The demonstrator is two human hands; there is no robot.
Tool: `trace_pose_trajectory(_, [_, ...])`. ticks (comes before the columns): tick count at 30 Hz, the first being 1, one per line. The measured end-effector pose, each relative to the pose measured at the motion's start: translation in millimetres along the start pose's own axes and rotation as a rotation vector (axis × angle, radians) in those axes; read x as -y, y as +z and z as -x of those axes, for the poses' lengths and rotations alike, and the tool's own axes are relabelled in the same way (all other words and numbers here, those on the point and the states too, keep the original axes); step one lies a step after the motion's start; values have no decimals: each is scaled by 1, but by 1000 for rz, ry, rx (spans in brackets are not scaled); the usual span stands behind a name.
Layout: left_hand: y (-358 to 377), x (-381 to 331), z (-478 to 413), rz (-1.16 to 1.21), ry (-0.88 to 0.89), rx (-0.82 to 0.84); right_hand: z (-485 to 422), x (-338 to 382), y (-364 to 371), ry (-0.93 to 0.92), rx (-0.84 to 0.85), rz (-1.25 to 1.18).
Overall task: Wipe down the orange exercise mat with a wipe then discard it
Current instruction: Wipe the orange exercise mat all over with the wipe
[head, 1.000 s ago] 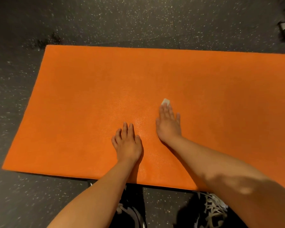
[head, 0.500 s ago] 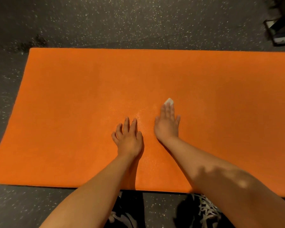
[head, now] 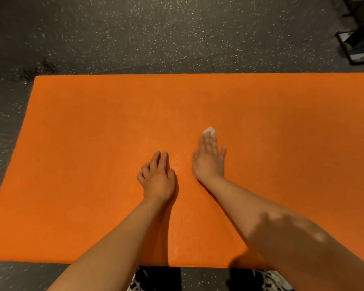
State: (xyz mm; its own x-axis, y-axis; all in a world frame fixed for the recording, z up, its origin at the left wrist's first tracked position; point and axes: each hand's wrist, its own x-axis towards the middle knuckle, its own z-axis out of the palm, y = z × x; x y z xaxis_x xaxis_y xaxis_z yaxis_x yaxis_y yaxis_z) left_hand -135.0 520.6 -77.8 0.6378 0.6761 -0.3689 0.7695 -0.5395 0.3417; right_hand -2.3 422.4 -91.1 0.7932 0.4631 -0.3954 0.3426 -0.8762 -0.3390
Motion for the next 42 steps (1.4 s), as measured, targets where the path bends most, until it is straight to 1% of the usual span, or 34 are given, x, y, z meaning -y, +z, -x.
trace_pose_trajectory(2, [1,-3,-4,-23,-1,-11,3,24,8,-164,60,17])
trace_pose_trajectory(4, [1,-5,-11,2,-17,-12,5,38,13,-359,137,107])
trace_pose_trajectory(6, [2,-2,-15,19,-17,-16,1,36,10,-460,163,179])
trace_pose_trajectory(7, [3,1,-15,12,-13,-16,-2,31,7,-471,158,196])
trace_pose_trajectory(8, [4,3,-14,0,-8,-17,-4,23,4,-442,141,204])
trace_pose_trajectory(9, [5,4,-14,-14,-6,-16,-7,13,0,-367,111,194])
trace_pose_trajectory(12, [4,0,-14,-35,-20,-6,-19,-11,-14,-14,17,110])
trace_pose_trajectory(13, [3,-2,-14,-39,-27,-10,-20,-13,-15,48,4,97])
trace_pose_trajectory(14, [2,-4,-15,-41,-32,-15,-20,-9,-13,58,7,91])
trace_pose_trajectory(16, [0,-7,-17,-26,-40,-28,-15,9,-9,-41,41,72])
trace_pose_trajectory(20, [-5,-7,-25,25,-33,-92,-2,42,7,-417,187,99])
trace_pose_trajectory(22, [-7,-7,-31,44,11,-98,-6,35,8,-493,195,143])
trace_pose_trajectory(23, [-7,-8,-35,43,45,-84,-11,26,5,-469,160,153])
trace_pose_trajectory(24, [-8,-10,-39,35,76,-58,-16,14,0,-395,111,153])
trace_pose_trajectory(27, [-6,-17,-47,-24,92,20,-36,-18,-23,-40,13,77])
trace_pose_trajectory(28, [-6,-20,-49,-39,77,25,-40,-20,-26,31,2,70])
trace_pose_trajectory(29, [-6,-22,-50,-40,65,17,-43,-16,-25,56,-3,67])
trace_pose_trajectory(30, [-6,-25,-52,-31,62,4,-45,-8,-23,43,4,50])
trace_pose_trajectory(31, [-6,-28,-55,-22,76,-16,-46,2,-20,-9,24,18])
trace_pose_trajectory(34, [-7,-37,-68,-27,172,-34,-47,27,-15,-302,129,-1])
trace_pose_trajectory(36, [-7,-40,-77,-12,162,4,-51,26,-18,-400,157,57])
trace_pose_trajectory(37, [-7,-39,-80,-14,146,18,-55,20,-20,-396,132,84])
trace_pose_trajectory(38, [-6,-37,-81,-26,140,29,-58,11,-22,-349,89,98])
trace_pose_trajectory(40, [-5,-33,-80,-48,151,48,-65,-10,-30,-131,-15,67])
trace_pose_trajectory(42, [-4,-31,-79,-42,156,52,-73,-21,-37,86,-72,14])
